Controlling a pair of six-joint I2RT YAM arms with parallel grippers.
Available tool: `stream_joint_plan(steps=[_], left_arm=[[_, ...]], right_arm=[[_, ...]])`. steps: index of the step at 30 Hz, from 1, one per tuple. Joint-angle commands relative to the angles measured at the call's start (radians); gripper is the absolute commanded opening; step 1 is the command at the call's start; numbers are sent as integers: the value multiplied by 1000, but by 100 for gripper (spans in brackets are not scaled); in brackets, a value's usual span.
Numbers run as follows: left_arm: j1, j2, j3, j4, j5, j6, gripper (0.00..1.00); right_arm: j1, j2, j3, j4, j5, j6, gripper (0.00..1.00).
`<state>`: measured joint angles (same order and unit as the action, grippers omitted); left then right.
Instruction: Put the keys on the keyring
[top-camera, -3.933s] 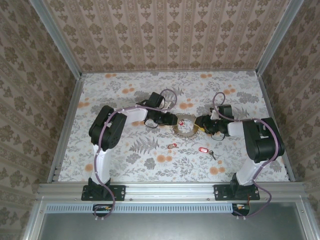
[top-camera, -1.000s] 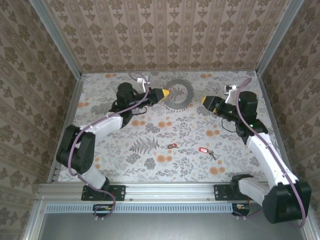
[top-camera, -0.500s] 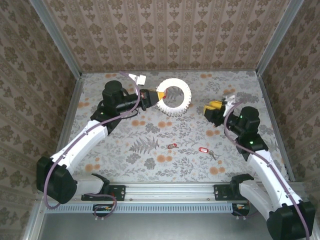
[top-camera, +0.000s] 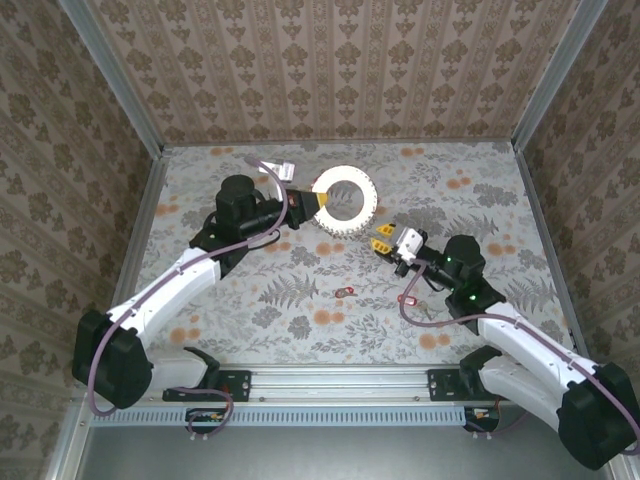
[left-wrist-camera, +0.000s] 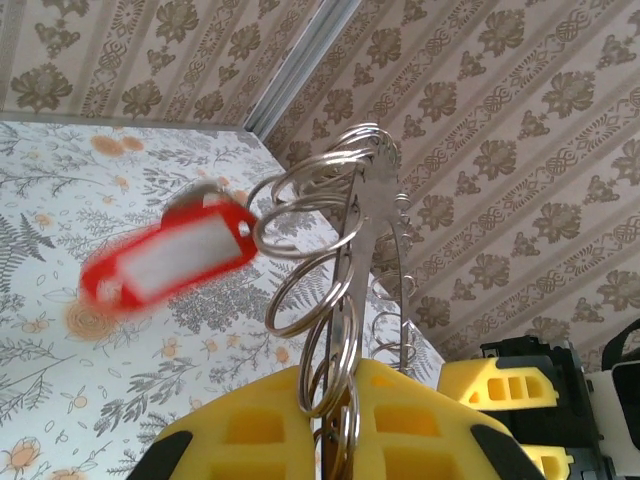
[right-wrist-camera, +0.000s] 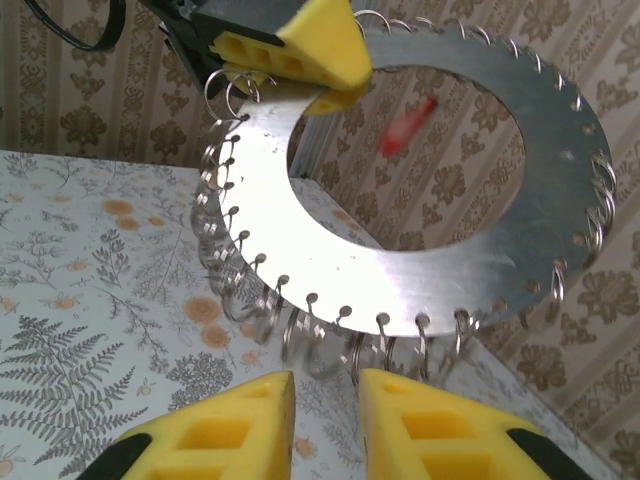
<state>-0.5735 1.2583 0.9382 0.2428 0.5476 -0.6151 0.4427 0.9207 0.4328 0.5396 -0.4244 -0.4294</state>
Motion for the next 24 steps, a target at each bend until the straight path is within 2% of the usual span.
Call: stream_joint_plan(steps=[1, 6, 18, 24], left_arm=[[9, -42, -9, 96, -10, -21, 0], [21, -65, -9, 99, 11, -11, 0], [37, -85, -6, 89, 64, -4, 0], [37, -86, -9, 96, 70, -9, 0]], right_arm=[[30, 21, -20, 128, 48, -35, 23], [57, 45, -53, 205, 108, -9, 21], [85, 41, -31, 230, 74, -2, 21], [113, 79, -13, 271, 105, -27, 20]])
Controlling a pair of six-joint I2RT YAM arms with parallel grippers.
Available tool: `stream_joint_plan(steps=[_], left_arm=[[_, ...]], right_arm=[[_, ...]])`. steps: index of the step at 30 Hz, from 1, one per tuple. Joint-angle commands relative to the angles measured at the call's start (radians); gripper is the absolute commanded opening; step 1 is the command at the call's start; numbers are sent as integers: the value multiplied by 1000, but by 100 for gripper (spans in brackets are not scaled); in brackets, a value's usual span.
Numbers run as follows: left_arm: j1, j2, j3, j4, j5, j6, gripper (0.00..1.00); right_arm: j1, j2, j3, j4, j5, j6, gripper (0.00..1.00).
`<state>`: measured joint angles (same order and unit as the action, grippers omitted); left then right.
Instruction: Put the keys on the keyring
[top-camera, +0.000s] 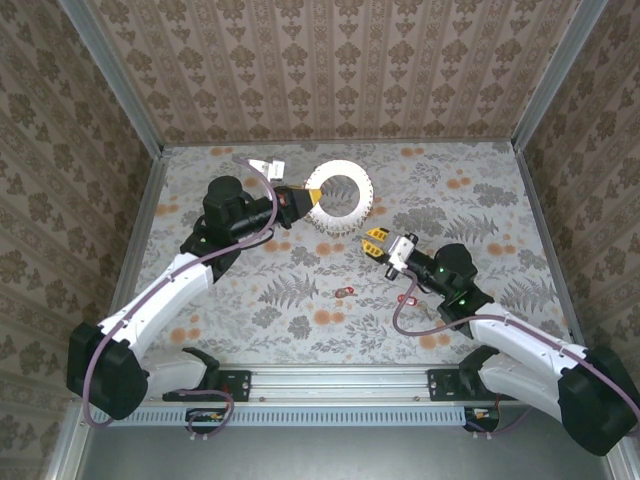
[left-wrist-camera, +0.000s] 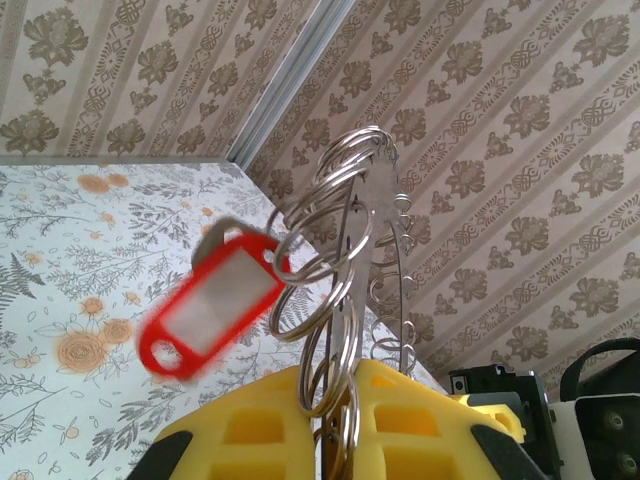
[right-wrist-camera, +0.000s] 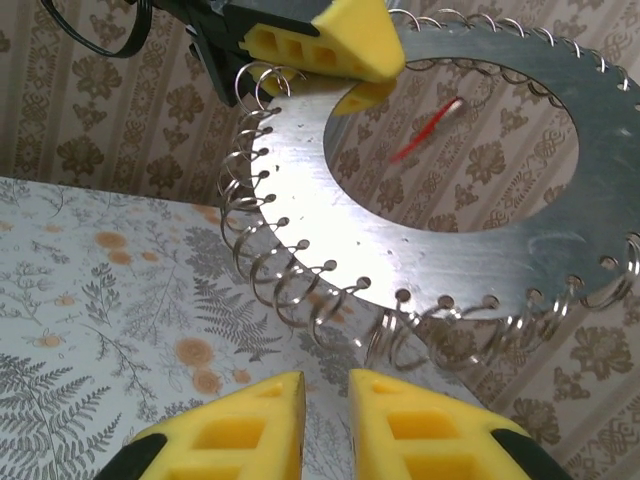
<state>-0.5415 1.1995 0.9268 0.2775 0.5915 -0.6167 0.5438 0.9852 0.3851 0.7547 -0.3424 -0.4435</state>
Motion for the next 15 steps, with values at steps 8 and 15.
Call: stream_joint_plan(steps=[8, 15], left_arm=[[6, -34, 4, 48, 33, -6, 0], [6, -34, 8, 40, 31, -3, 0]], right_arm=[[20, 34, 37, 94, 84, -56, 21], [21, 34, 46, 86, 68, -54, 21]])
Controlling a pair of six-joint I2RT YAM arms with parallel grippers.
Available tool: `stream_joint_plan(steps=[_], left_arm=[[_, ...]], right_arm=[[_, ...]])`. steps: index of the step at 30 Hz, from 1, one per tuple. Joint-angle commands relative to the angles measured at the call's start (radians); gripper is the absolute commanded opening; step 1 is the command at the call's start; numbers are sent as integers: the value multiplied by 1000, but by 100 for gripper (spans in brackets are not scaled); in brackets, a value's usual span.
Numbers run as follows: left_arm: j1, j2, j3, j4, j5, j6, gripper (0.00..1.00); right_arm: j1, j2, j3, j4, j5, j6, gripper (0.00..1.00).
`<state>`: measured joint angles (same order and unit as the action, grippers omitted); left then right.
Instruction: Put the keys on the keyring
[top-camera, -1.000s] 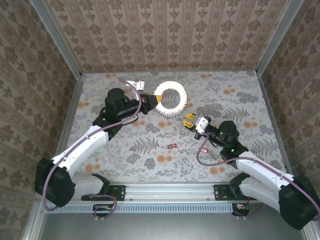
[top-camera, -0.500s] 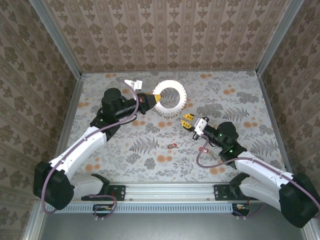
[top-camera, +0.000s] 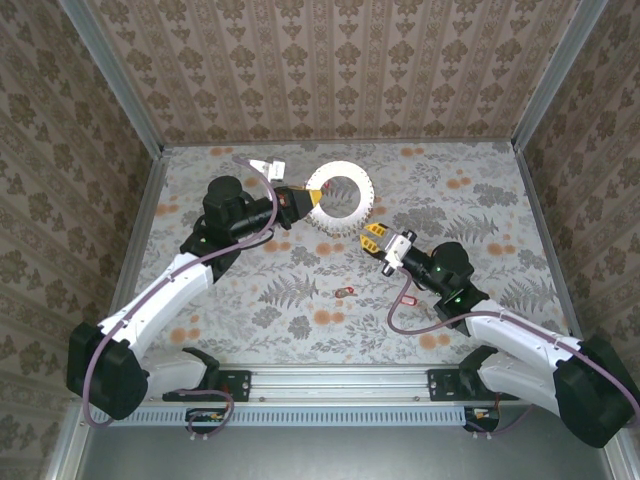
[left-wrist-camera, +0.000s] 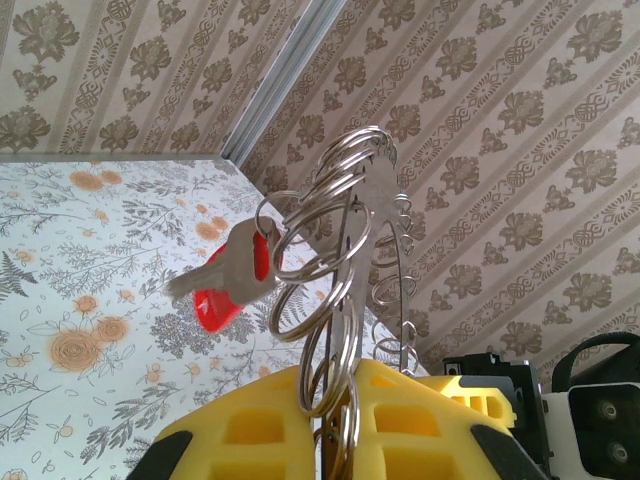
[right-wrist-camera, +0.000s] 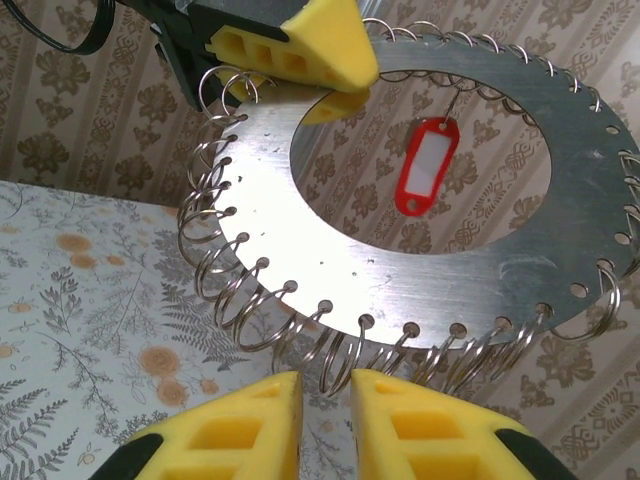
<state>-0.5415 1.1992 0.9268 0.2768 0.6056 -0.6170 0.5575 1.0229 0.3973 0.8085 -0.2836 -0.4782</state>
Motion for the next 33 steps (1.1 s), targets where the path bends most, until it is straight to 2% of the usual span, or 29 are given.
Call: stream_joint_plan(steps=[1, 12, 15, 33], left_arm=[[6, -33, 8, 41, 17, -4, 0], [6, -35, 11, 31, 16, -6, 0], [6, -38, 11, 28, 16, -6, 0], [6, -39, 9, 28, 13, -10, 0]], right_arm=[[7, -1, 35, 33, 8, -18, 22], [7, 23, 46, 34, 4, -20, 20], [9, 25, 45, 31, 22, -25, 17], [21, 67, 73, 63, 58, -20, 17]])
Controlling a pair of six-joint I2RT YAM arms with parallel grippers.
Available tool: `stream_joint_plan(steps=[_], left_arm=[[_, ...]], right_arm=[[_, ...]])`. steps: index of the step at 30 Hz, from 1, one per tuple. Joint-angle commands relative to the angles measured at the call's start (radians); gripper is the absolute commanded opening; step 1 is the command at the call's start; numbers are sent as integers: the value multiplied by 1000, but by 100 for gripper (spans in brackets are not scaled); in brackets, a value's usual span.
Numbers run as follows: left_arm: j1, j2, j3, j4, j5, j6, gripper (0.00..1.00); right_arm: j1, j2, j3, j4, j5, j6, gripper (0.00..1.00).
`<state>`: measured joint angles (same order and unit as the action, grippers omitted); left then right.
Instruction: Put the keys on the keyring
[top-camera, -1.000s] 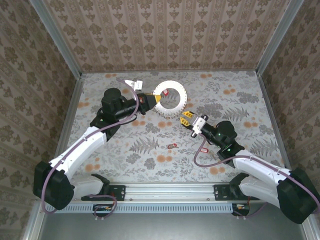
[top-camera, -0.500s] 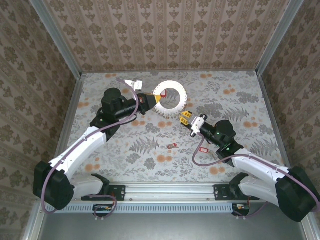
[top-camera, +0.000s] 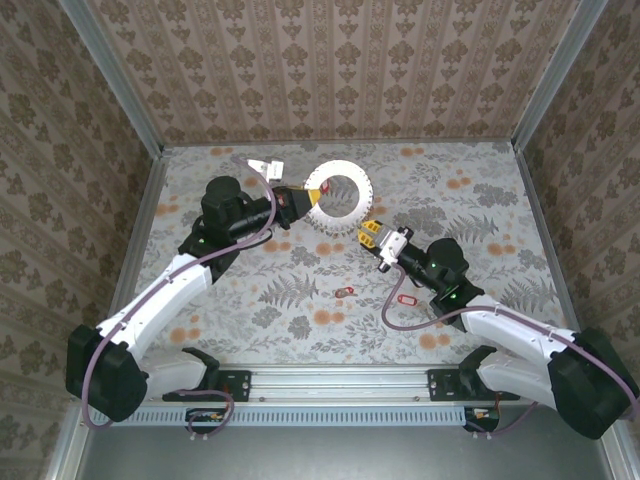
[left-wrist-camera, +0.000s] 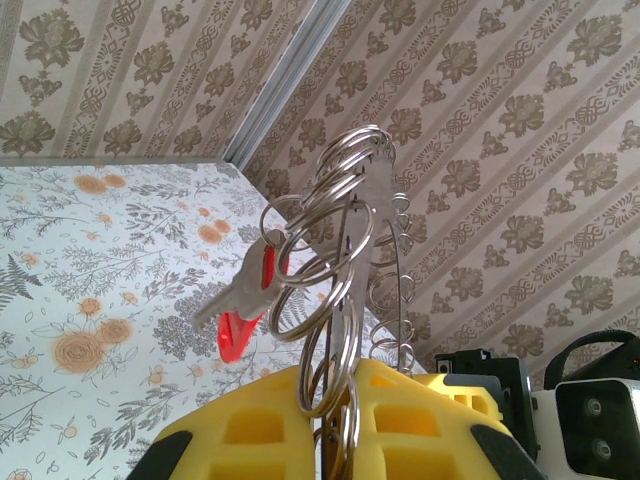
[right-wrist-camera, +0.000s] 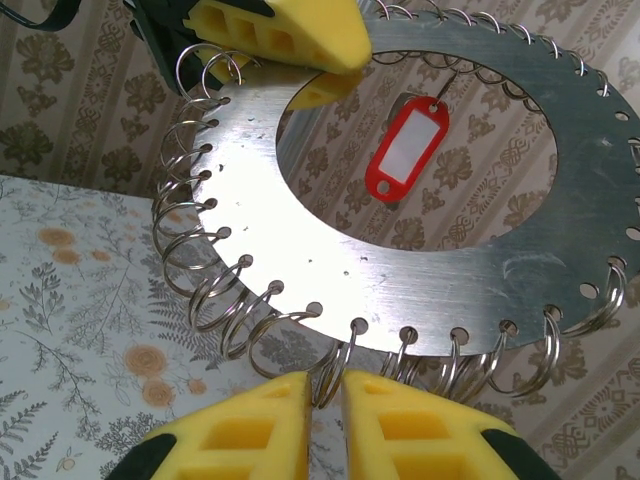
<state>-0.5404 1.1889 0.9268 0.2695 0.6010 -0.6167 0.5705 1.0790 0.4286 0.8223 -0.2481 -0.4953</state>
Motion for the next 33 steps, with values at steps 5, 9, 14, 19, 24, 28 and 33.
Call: stream_joint_plan(steps=[5, 9, 14, 19, 24, 28, 33], left_arm=[[4, -29, 10, 38, 17, -15, 0], [5, -29, 8, 37, 13, -14, 0], [5, -28, 9, 38, 6, -18, 0], [5, -29, 10, 37, 1, -19, 0], [5, -29, 10, 43, -1, -25, 0], [4, -29, 10, 43, -1, -26, 0], [4, -29, 11, 41, -6, -26, 0]], right_arm=[[14, 31, 42, 73, 46, -1, 16], [18, 39, 42, 77, 65, -1, 13], [22, 36, 32, 73, 53, 8, 15], [34, 47, 20, 124, 113, 10, 17], [48, 78, 12, 186, 179, 16, 19], [50, 91, 16, 187, 176, 21, 19], [51, 87, 9, 169, 158, 23, 17]])
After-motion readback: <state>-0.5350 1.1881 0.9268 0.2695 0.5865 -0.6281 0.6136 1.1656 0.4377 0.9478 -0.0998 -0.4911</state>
